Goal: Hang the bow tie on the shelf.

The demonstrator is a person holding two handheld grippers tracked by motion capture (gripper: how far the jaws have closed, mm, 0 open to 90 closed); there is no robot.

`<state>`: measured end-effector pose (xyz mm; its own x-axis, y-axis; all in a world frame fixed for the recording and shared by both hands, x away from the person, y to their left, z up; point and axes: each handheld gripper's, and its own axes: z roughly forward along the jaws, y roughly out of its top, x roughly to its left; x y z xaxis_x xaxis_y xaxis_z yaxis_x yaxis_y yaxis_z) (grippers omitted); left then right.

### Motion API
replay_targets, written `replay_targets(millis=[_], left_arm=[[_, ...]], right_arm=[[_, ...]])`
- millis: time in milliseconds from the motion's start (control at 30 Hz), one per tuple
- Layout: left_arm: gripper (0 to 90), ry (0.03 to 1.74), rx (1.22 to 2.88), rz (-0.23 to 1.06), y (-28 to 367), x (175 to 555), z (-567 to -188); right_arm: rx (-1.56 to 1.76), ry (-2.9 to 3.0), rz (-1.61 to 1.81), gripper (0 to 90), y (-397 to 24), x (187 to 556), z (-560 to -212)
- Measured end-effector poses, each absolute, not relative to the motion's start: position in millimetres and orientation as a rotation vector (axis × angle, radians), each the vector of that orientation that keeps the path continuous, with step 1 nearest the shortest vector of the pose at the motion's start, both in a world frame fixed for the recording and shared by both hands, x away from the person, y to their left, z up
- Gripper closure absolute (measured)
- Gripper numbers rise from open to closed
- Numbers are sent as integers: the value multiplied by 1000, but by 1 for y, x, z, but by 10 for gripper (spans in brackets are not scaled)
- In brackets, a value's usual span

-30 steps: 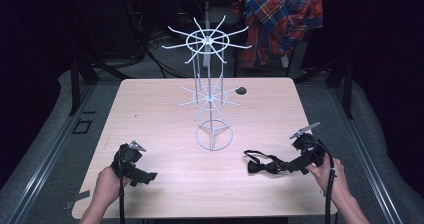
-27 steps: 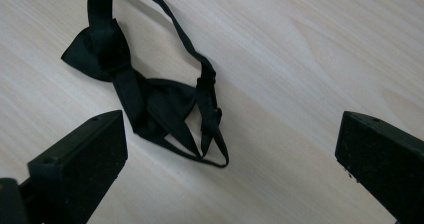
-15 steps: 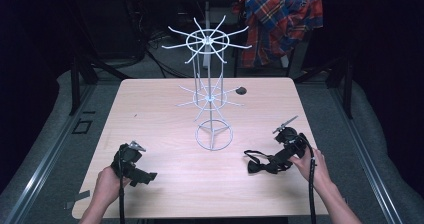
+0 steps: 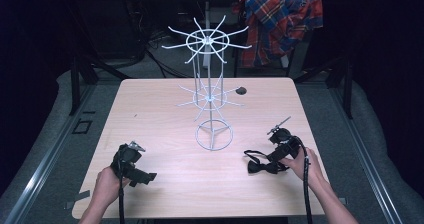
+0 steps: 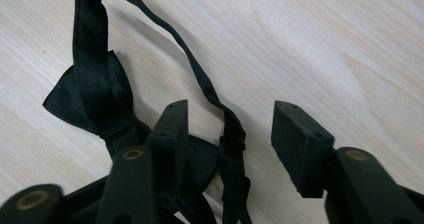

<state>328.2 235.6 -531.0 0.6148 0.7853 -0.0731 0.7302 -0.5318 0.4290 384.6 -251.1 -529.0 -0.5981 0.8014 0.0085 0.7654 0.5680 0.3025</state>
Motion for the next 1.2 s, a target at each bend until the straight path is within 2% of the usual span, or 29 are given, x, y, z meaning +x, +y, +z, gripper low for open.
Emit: replay_targets(millis=[33,67,100,300,467,533,1200], left_arm=[[0,1206,2420,180,236,328,-531],[0,1206,2420,180,236,328,-531],[0,1207,2421,180,236,328,-531],[0,1208,2425,177,235,328,-531],[0,1210,2426,178,235,328,-531],[0,1210,2426,183,235,328,-531],[0,1214,2430,187,235,328,-530]], right_arm=[[1336,2672,400,547,-250,384,-530],[1336,2672,400,547,-250,384,-530],[1332,2672,389,585,-248,384,-532],[1316,2688,305,661,-244,383,-535],[1310,2696,283,822,-246,383,-536],[1306,2700,274,853,-246,383,-536],[1218,2593,455,879,-238,370,-502]])
